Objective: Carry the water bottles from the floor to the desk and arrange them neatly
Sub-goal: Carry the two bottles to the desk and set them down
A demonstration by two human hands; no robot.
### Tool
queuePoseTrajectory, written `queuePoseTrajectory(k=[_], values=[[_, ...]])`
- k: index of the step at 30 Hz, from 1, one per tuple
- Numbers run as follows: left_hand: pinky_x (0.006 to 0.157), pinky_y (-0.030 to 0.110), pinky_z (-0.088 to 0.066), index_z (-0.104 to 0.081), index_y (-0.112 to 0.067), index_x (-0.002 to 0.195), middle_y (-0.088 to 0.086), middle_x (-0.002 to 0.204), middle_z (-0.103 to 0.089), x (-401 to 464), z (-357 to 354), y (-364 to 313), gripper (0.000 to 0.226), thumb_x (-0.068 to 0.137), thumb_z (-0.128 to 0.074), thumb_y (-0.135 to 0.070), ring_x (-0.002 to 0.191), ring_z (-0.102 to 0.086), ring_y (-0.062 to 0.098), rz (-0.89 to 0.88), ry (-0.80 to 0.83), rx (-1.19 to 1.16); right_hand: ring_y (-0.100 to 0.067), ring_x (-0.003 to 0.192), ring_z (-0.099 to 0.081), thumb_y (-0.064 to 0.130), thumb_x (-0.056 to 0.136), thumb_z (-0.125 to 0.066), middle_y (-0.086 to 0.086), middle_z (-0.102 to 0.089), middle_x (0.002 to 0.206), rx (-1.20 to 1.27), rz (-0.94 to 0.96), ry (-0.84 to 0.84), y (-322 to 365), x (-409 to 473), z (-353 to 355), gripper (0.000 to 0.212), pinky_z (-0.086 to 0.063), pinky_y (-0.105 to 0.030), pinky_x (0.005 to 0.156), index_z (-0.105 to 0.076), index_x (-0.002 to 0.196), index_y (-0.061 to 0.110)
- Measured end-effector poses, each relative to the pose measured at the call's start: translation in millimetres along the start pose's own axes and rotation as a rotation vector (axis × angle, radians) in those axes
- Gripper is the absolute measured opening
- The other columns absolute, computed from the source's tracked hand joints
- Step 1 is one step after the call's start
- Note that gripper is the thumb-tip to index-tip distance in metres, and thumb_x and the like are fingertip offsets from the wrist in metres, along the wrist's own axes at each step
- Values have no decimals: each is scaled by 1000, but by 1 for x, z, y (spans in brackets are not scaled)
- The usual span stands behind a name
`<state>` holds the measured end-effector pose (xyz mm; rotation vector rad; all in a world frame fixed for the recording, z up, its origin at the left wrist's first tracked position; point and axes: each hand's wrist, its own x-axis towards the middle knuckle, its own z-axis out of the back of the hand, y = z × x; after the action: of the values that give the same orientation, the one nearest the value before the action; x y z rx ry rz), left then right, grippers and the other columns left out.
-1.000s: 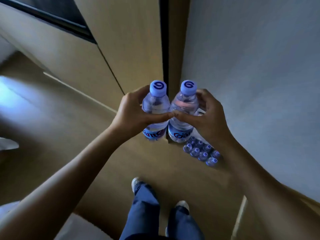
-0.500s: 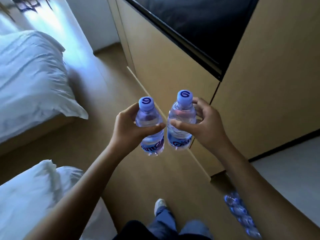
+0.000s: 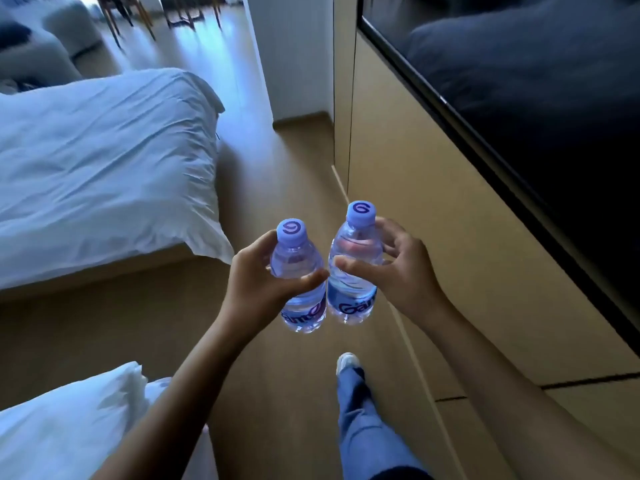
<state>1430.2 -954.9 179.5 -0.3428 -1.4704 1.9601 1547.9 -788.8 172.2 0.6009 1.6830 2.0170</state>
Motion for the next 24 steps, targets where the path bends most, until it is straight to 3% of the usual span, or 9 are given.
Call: queuePoseTrajectory(k=[7,14,18,24], values=[[70,13,-50,-67,-23,93,-1,86,-72,157,12,21,38,62,-89,-29,77,-65,3,34,-106,-18,-7,94,-71,26,68,-89,11,-75,99,-26,63,121,8,182,-10,51,-58,-38,86,-67,114,25],[72,17,-51,-65,-27,96,-4,89,-72,288,36,45,48,56,-87,-45,79,-64,2,64,-207,-32,-9,96,-70,22,70,-90,10,-75,100,-58,71,211,10,329,-35,52,-58,-38,87,-67,116,23],[71,11,-49,-65,-28,96,-7,88,-72,366,59,77,47,57,-88,-43,77,-64,-1,41,-236,-12,-6,91,-70,25,69,-90,11,-75,98,-65,88,211,2,412,-65,50,-58,-28,80,-67,114,25],[68,11,-49,-67,-19,93,0,87,-72,503,116,129,44,59,-89,-36,73,-63,0,5,-241,-2,-6,92,-70,26,68,-91,10,-75,100,-68,99,194,0,555,-129,55,-56,-26,80,-67,117,22]])
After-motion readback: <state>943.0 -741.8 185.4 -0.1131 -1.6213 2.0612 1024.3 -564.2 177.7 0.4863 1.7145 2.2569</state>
